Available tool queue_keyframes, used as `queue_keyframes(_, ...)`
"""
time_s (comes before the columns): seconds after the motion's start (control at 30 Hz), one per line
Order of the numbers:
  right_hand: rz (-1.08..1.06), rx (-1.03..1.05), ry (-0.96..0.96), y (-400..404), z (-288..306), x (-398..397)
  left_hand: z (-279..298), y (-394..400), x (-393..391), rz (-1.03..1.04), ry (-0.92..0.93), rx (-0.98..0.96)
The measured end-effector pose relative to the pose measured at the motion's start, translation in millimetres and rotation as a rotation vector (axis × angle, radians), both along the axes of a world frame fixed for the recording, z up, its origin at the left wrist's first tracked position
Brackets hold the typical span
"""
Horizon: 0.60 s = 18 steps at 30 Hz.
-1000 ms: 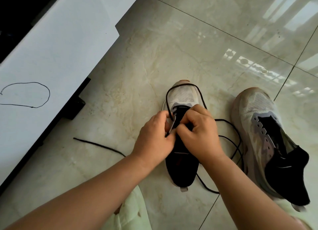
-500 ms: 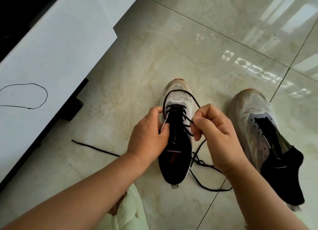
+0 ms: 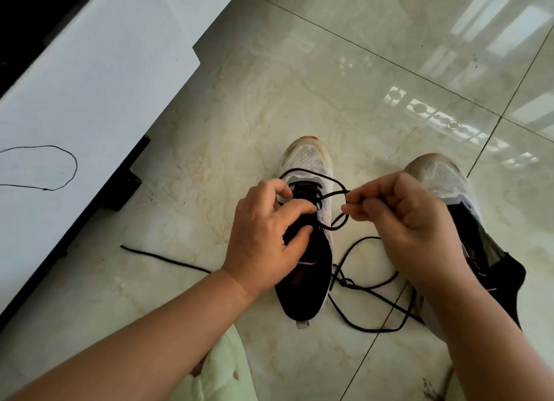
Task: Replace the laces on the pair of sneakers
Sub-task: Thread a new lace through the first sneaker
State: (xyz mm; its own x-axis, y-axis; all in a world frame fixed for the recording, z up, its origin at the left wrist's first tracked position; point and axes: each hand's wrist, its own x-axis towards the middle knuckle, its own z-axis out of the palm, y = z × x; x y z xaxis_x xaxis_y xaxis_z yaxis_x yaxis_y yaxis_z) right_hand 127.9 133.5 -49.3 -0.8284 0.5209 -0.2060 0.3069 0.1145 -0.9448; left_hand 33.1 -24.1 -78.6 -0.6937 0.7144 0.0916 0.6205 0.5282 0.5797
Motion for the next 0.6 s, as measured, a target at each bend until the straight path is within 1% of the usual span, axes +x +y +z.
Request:
queue_keyframes(0.17,0.017,0.078,-0.013,-3.5,-0.6,2.7,0.0,5.2,-4.8,-0.043,0.033,-0.015)
queue_keyframes(0.3,-0.058,0.164,0.035,-4.1,-0.4,3.2,3.8,9.3,-4.9,0.068,-0.046,-0.05)
queue_keyframes(0.4,-0.117,0.148,0.085,-2.6,1.2,0.1,5.7,9.2,-4.9,0.136,-0.12,-0.013)
queue_keyframes(0.5,-0.109,0.154,0.105,-1.8,2.8,-3.5,7.0,8.9,-6.5,0.224,-0.205,0.032)
queue_keyframes(0.57,-0.116,0.127,0.118,-2.2,3.2,-5.2,6.0,8.1,-7.7,0.232,-0.21,0.036)
queue_keyframes(0.6,-0.125,0.104,0.131,-2.3,3.2,-5.7,5.3,7.6,-7.4,0.202,-0.203,0.045)
